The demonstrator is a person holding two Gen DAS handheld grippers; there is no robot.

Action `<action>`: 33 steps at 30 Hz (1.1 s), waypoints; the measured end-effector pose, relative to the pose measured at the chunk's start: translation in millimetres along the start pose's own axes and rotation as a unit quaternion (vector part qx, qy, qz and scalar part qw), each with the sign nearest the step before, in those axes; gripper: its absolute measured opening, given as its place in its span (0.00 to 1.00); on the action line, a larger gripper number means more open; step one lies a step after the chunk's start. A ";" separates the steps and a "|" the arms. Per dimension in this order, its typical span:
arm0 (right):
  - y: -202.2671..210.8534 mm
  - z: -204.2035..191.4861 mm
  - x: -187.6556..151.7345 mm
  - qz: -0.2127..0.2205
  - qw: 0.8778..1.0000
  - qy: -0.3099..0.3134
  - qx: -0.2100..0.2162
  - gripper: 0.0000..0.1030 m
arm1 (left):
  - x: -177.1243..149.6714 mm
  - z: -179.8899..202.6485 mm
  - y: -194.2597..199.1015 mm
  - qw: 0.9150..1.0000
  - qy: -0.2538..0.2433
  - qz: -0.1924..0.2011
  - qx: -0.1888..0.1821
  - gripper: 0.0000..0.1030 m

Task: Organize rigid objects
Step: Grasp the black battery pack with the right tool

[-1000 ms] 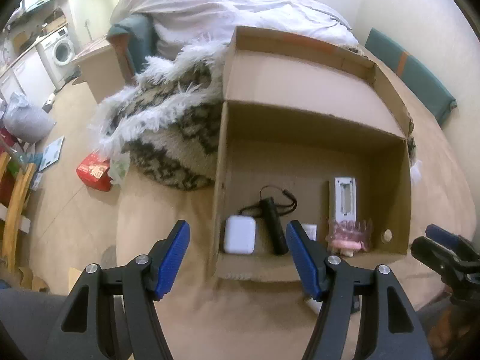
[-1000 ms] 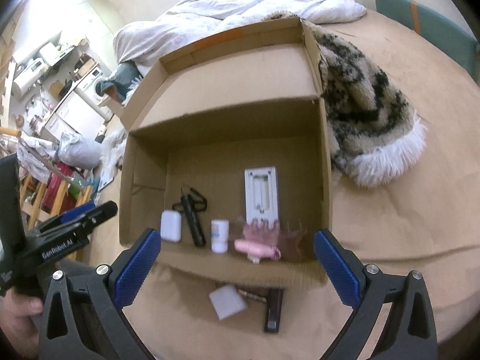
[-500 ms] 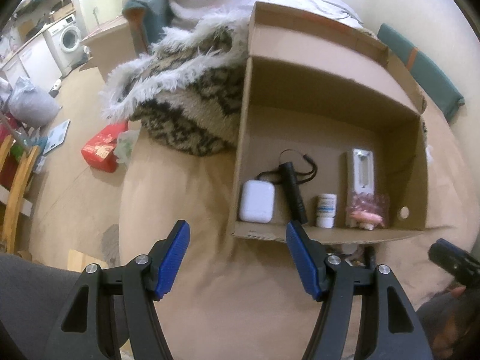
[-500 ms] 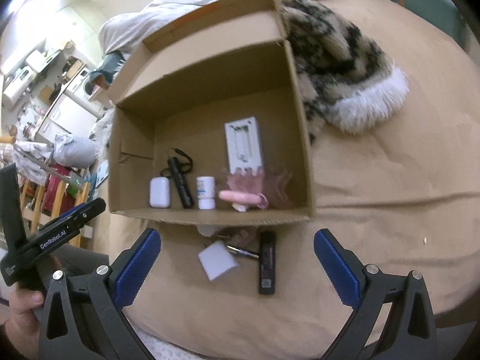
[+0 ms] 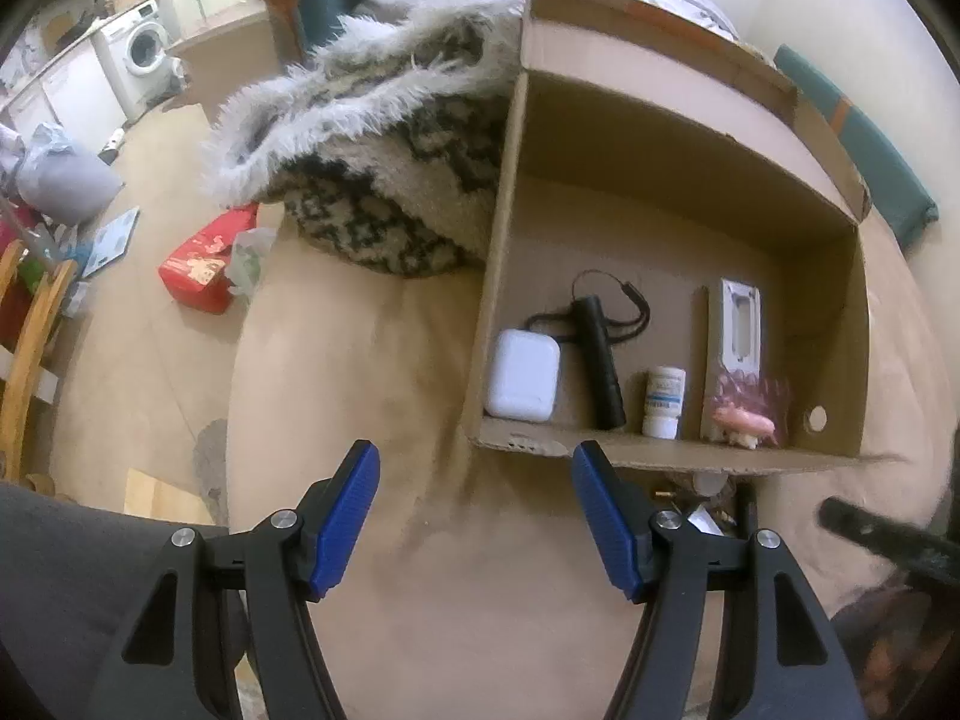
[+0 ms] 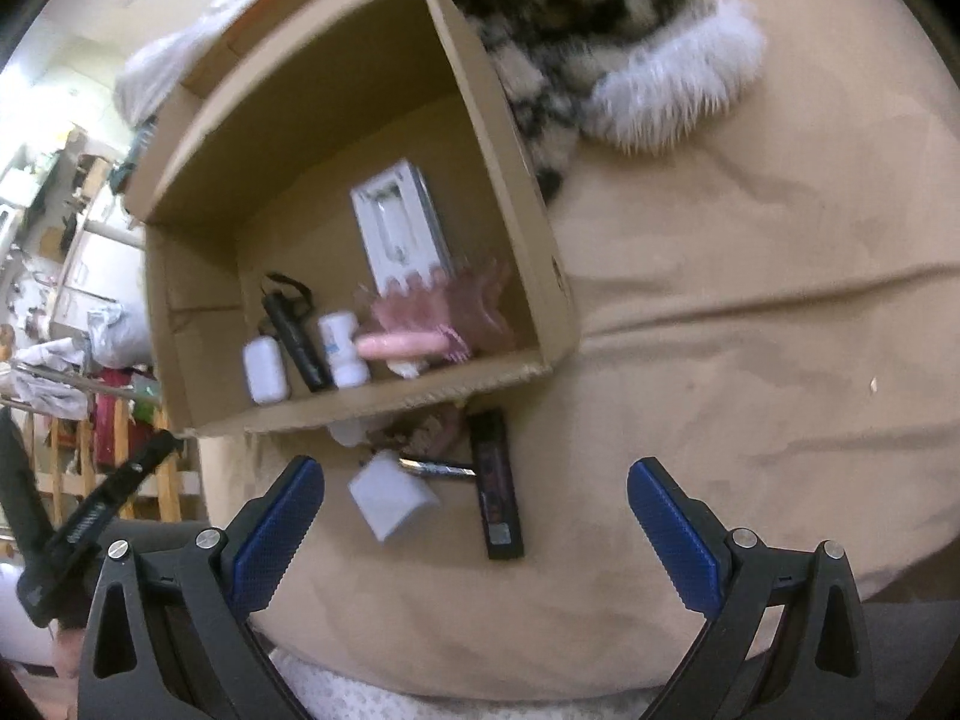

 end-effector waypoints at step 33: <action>7.4 -25.0 -14.5 -0.006 0.998 0.060 0.017 0.20 | -42.6 100.3 -31.7 0.991 0.051 -0.120 -0.040 0.62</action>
Point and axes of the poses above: each gripper's, at about its wrist camera, not at the fingertips, and y roughly against the way its jaws point, z to its right, x to its top, the point moved 1 cm from there along -y, roughly the way its jaws point, and after that the axes turned 15 degrees about x, right-handed, at the moved point
